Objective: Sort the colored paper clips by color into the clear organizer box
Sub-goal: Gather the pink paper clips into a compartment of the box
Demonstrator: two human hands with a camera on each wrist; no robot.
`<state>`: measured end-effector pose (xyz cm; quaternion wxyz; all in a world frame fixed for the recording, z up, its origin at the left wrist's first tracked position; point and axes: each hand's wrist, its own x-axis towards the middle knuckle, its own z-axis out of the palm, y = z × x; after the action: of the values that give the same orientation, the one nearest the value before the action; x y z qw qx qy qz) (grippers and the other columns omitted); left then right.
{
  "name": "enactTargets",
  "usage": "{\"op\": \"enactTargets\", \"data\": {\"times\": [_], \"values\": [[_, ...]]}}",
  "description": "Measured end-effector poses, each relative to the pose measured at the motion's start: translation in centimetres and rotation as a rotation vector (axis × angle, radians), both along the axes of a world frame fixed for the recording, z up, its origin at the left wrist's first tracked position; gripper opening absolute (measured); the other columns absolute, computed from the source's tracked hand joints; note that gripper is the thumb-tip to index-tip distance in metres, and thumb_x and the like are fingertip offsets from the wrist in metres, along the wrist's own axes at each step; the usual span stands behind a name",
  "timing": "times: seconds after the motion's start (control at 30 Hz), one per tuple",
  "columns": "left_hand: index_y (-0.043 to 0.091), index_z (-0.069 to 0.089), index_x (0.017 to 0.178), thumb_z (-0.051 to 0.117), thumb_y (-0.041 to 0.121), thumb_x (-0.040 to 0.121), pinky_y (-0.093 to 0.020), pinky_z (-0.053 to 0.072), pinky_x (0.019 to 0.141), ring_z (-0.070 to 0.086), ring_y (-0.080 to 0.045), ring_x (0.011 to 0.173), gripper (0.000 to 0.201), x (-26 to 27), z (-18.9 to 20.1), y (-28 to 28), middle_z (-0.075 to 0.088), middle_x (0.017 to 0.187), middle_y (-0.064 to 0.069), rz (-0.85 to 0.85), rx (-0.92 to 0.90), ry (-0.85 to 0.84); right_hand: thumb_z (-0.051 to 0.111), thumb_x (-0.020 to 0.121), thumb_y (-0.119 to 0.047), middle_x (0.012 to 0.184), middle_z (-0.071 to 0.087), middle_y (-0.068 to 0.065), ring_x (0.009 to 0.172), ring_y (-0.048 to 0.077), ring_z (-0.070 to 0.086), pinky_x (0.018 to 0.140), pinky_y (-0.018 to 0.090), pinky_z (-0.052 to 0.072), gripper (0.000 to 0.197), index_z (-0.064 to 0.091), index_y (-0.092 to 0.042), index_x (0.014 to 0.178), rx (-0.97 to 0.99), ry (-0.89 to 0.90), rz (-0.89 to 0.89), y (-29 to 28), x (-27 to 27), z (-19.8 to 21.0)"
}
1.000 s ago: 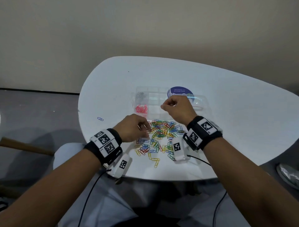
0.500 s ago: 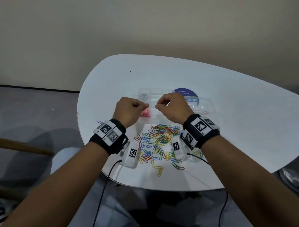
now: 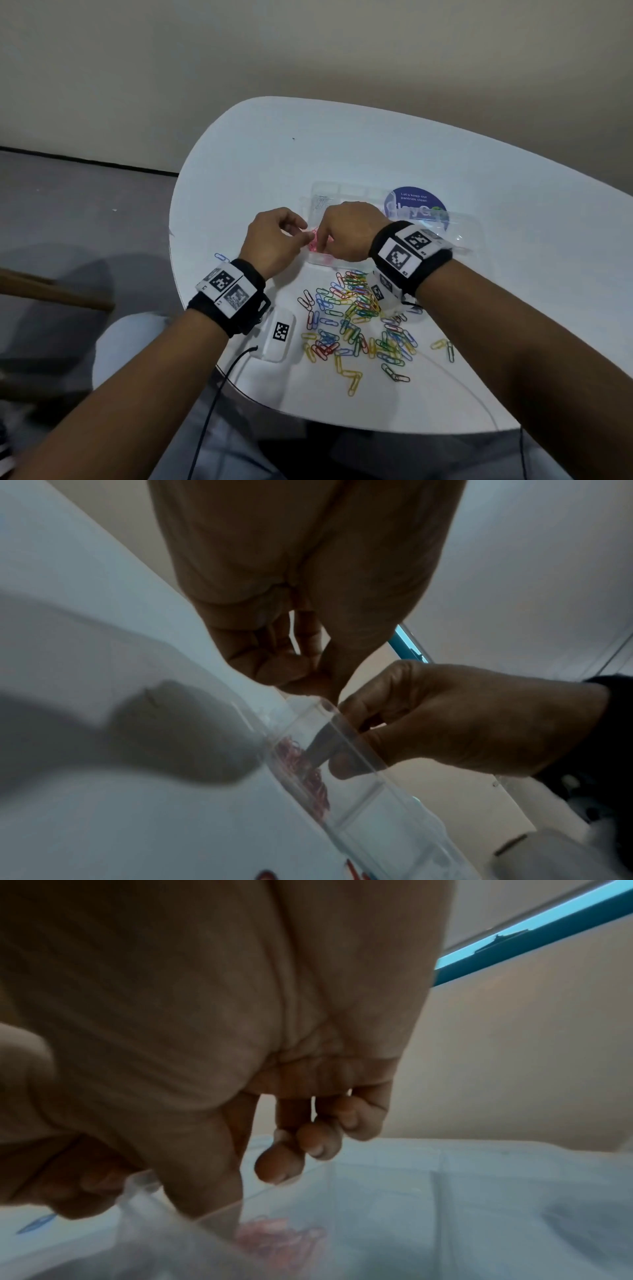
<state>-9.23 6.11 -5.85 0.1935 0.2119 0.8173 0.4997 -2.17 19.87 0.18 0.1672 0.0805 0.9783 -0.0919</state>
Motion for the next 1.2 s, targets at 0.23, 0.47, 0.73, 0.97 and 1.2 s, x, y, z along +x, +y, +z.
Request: {"op": "enactTargets", "data": {"times": [0.23, 0.47, 0.73, 0.97, 1.2], "values": [[0.019, 0.068, 0.074, 0.078, 0.014, 0.08, -0.021, 0.048, 0.055, 0.057, -0.005, 0.048, 0.013, 0.5, 0.1, -0.2, 0.067, 0.074, 0.001, -0.035, 0.061, -0.057, 0.069, 0.082, -0.024, 0.102, 0.071, -0.008, 0.093, 0.018, 0.064, 0.067, 0.027, 0.041, 0.018, 0.076, -0.034, 0.095, 0.101, 0.021, 0.003, 0.2, -1.4, -0.7], [0.017, 0.067, 0.076, 0.077, 0.011, 0.081, -0.016, 0.046, 0.051, 0.056, 0.0, 0.045, 0.013, 0.8, 0.0, -0.2, 0.065, 0.073, 0.001, -0.027, 0.092, -0.074, 0.067, 0.085, -0.028, 0.098, 0.069, -0.001, 0.099, 0.02, 0.061, 0.069, 0.03, 0.042, 0.015, 0.077, -0.033, 0.096, 0.123, 0.074, 0.031, 0.2, -1.3, -1.3], [0.019, 0.07, 0.079, 0.071, 0.023, 0.086, -0.033, 0.052, 0.07, 0.058, -0.007, 0.063, 0.008, -0.2, -0.2, -1.0, 0.066, 0.076, 0.007, 0.001, 0.034, 0.009, 0.054, 0.091, -0.024, 0.102, 0.064, -0.002, 0.098, 0.02, 0.059, 0.074, 0.035, 0.047, 0.017, 0.071, -0.023, 0.093, 0.025, 0.067, 0.029, 1.3, -0.2, -1.4], [0.027, 0.07, 0.092, 0.07, 0.028, 0.086, -0.026, 0.044, 0.08, 0.058, -0.011, 0.083, 0.006, -2.6, 0.9, -4.6, 0.065, 0.09, 0.012, 0.024, -0.283, 0.178, 0.053, 0.091, -0.018, 0.101, 0.066, -0.002, 0.091, 0.022, 0.061, 0.077, 0.035, 0.051, 0.017, 0.069, -0.017, 0.094, -0.025, 0.112, 0.012, 1.8, -0.2, -0.4], [0.017, 0.072, 0.111, 0.066, 0.005, 0.084, -0.02, 0.039, 0.085, 0.058, -0.019, 0.106, 0.031, -2.4, 1.1, -6.1, 0.055, 0.103, 0.002, -0.16, -0.55, 0.217, 0.057, 0.088, -0.013, 0.097, 0.069, -0.001, 0.09, 0.02, 0.062, 0.079, 0.033, 0.051, 0.017, 0.072, -0.016, 0.096, -0.125, 0.114, -0.032, 2.0, 0.1, -0.3]]}}
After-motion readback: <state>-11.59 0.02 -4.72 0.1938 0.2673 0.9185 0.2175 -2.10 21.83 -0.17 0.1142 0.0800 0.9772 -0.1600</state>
